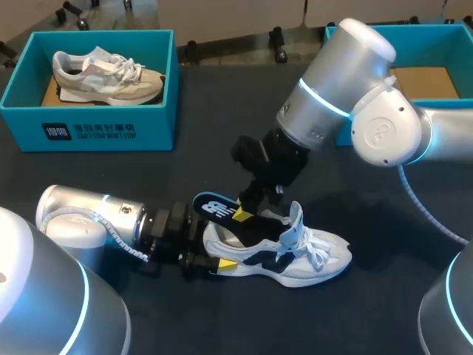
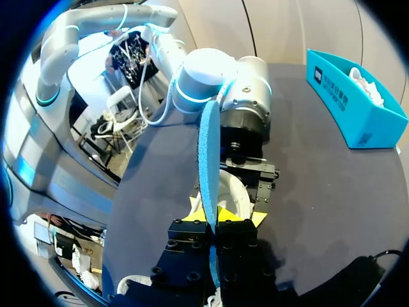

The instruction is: Take the shoe out of the shoebox, open the shoe tongue, remove and reinsert the insole, then place the shoe into the shoebox

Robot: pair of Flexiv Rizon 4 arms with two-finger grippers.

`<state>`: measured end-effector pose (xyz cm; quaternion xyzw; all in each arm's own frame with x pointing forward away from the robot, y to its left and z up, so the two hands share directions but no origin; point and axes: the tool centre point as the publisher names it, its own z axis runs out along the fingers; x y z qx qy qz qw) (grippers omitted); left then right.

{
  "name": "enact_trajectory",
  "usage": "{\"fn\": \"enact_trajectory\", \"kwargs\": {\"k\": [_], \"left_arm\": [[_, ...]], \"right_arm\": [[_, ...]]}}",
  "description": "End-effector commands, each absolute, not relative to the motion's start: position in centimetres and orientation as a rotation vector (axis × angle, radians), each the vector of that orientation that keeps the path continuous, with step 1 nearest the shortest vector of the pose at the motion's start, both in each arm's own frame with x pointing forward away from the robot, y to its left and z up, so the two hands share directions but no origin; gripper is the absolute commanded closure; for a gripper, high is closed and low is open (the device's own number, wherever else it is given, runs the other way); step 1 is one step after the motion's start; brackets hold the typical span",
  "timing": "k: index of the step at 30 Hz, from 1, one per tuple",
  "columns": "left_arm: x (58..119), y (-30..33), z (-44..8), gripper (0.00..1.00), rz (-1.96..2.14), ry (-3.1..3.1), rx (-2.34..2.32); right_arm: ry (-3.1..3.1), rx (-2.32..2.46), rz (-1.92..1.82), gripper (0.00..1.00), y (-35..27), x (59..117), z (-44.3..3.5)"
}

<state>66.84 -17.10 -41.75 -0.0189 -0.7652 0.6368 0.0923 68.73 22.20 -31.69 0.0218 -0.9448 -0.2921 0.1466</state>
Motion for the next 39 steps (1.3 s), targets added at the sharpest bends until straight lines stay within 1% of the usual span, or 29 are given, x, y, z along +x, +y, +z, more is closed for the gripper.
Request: {"fn": "enact_trajectory", "kwargs": {"k": [1,4,10,17,27,39], "left_arm": [[67.1,-17.2,-42.2,1.00,1.889,-2.275,-0.054],[67.1,-17.2,-42.2,1.00,1.889,-2.275,-0.054],[67.1,-17.2,-42.2,1.00,1.889,-2.275,-0.054],[67.1,-17.2,-42.2,1.00,1.889,-2.275,-0.054],[67.1,-17.2,-42.2,1.00,1.889,-2.275,-0.054],[67.1,-17.2,-42.2,1.00,1.889,-2.275,-0.054]], "right_arm": [[-2.722,0.061,-0.838,1.00,22.4,68.7,-31.7],[-2.729,0.053,-0.826,1.00,22.7,69.2,-31.4],[-2.768,0.014,-0.875,1.00,22.7,70.0,-28.3],[-2.785,-0.025,-1.044,1.00,22.1,70.1,-25.2],[-2.819,0.072,-1.289,1.00,21.4,71.0,-20.9],[-2.819,0.072,-1.289,1.00,21.4,71.0,-20.9]]}}
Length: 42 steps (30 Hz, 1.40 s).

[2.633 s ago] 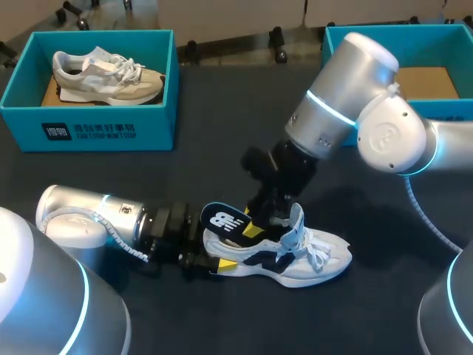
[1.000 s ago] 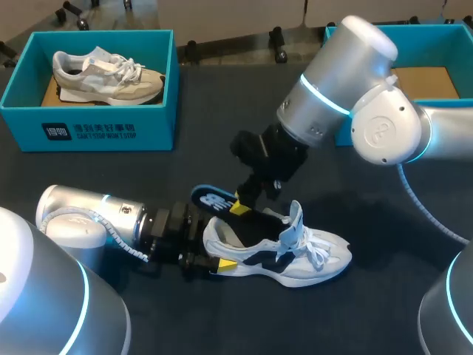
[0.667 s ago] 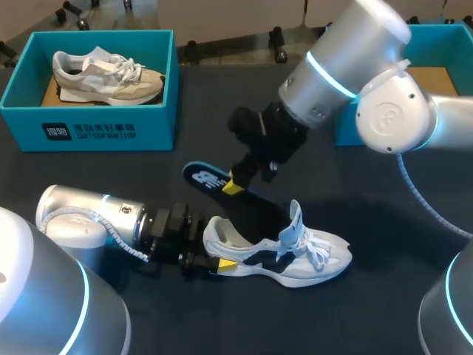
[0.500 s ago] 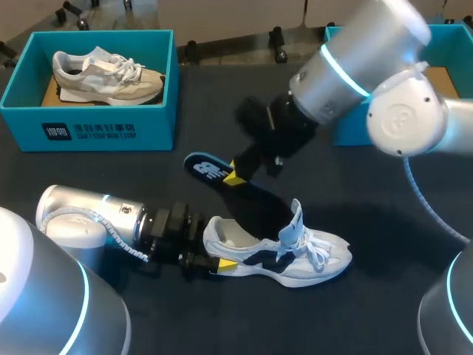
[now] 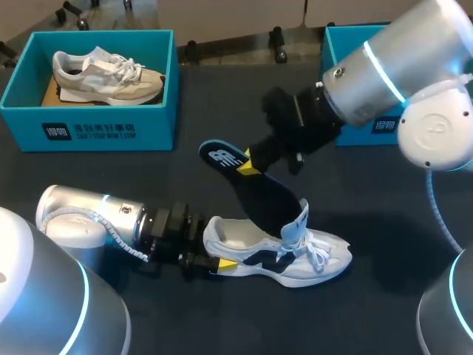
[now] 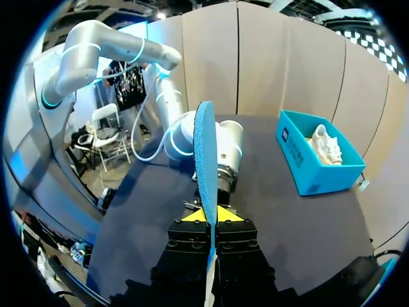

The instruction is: Take the shoe out of the shoebox, open the shoe tongue, remove and reinsert the insole, then place the shoe into the shoebox

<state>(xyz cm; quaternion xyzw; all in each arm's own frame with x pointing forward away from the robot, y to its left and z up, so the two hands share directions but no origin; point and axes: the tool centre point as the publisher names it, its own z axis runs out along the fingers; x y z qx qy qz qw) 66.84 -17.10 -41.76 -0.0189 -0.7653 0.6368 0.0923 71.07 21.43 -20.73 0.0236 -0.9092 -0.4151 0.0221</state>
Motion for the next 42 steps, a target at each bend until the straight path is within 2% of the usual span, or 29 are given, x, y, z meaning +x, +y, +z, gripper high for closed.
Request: {"fn": "enact_trajectory", "kwargs": {"k": [1,6,14,31,42], "left_arm": [[67.1,-17.2,-42.2,1.00,1.889,-2.275,-0.054],[67.1,-17.2,-42.2,1.00,1.889,-2.275,-0.054],[67.1,-17.2,-42.2,1.00,1.889,-2.275,-0.054],[67.1,-17.2,-42.2,1.00,1.889,-2.275,-0.054],[67.1,-17.2,-42.2,1.00,1.889,-2.275,-0.054]], "right_arm": [[-2.819,0.072,-1.289,1.00,21.4,71.0,-20.9],[-2.829,0.098,-1.312,1.00,21.6,71.5,-20.5],[-2.913,0.172,-1.455,1.00,21.9,72.0,-16.2],[-2.859,0.303,-1.779,1.00,17.5,69.6,-8.3],[-2.859,0.303,-1.779,1.00,17.5,69.6,-8.3]]}}
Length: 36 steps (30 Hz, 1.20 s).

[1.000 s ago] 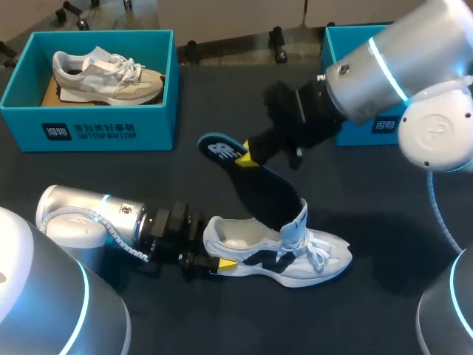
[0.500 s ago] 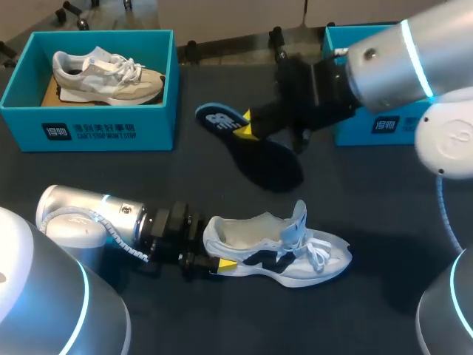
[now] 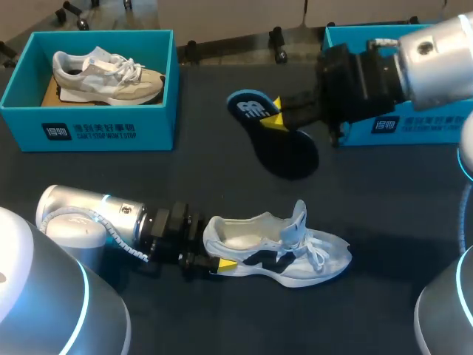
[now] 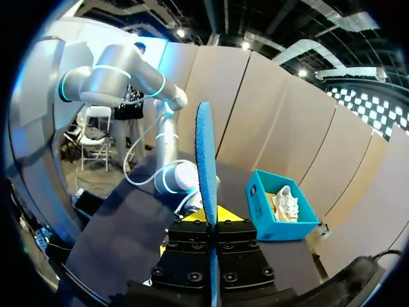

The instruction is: Take the shoe out of the shoebox, open the shoe tongue, remove and reinsert the insole, then place the shoe into the shoebox

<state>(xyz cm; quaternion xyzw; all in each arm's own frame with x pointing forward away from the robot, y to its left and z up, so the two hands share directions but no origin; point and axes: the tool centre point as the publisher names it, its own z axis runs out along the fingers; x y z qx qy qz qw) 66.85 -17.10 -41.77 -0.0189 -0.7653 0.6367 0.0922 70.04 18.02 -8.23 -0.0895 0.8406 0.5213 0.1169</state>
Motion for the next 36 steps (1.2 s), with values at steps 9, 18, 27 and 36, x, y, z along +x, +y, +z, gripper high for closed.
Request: {"fn": "enact_trajectory", "kwargs": {"k": [9,18,27,36], "left_arm": [[67.1,-17.2,-42.2,1.00,1.889,-2.275,-0.054],[67.1,-17.2,-42.2,1.00,1.889,-2.275,-0.054],[67.1,-17.2,-42.2,1.00,1.889,-2.275,-0.054],[67.1,-17.2,-42.2,1.00,1.889,-2.275,-0.054]], "right_arm": [[2.411,-0.235,1.586,1.00,15.9,68.3,-4.7],[2.336,-0.133,1.803,1.00,15.5,65.8,-1.6],[2.341,-0.019,1.816,1.00,16.0,64.9,-0.7],[2.310,-0.004,1.941,1.00,16.0,65.0,-0.5]]}}
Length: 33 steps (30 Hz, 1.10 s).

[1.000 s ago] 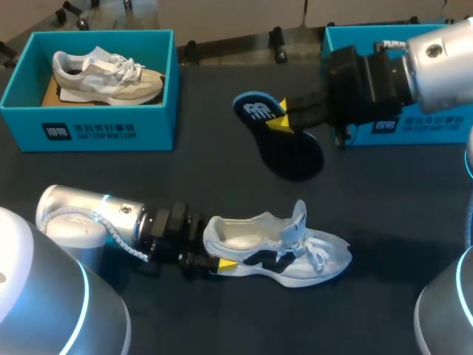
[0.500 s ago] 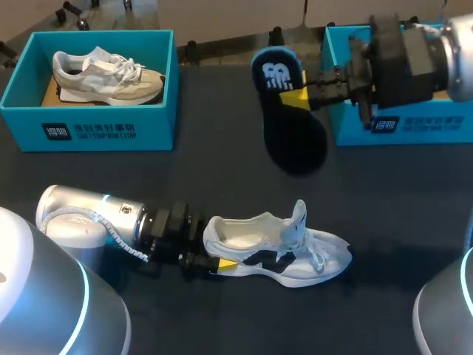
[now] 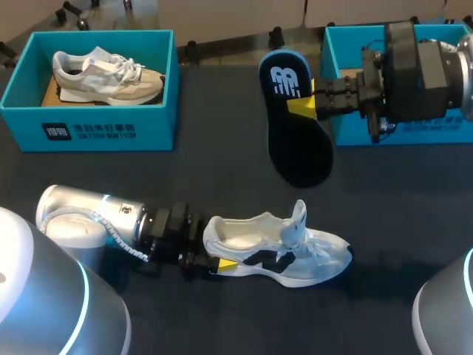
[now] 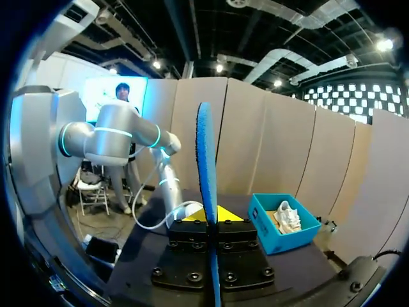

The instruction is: Take the shoe out of the shoebox, open the shoe tongue, remove and reinsert the insole, then place the shoe into the shoebox

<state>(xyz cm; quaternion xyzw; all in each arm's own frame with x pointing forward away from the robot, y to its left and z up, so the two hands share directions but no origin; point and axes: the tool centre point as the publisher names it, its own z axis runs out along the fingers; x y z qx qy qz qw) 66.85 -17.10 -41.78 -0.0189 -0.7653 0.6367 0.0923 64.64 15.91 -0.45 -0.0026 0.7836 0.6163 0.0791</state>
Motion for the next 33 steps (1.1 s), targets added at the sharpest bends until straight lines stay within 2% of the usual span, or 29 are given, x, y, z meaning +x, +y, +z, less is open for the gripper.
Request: {"fn": "enact_trajectory", "kwargs": {"k": [1,4,15,25,33], "left_arm": [[67.1,-17.2,-42.2,1.00,1.889,-2.275,-0.054],[67.1,-17.2,-42.2,1.00,1.889,-2.275,-0.054],[67.1,-17.2,-42.2,1.00,1.889,-2.275,-0.054],[67.1,-17.2,-42.2,1.00,1.889,-2.275,-0.054],[67.1,-17.2,-42.2,1.00,1.889,-2.275,-0.054]], "right_arm": [[2.286,0.013,1.999,1.00,15.9,64.8,-0.2],[2.255,0.113,2.130,1.00,15.8,64.1,0.4],[2.291,0.389,2.248,1.00,15.4,61.2,1.1],[2.346,0.647,2.276,1.00,14.6,59.7,1.9],[2.346,0.647,2.276,1.00,14.6,59.7,1.9]]}}
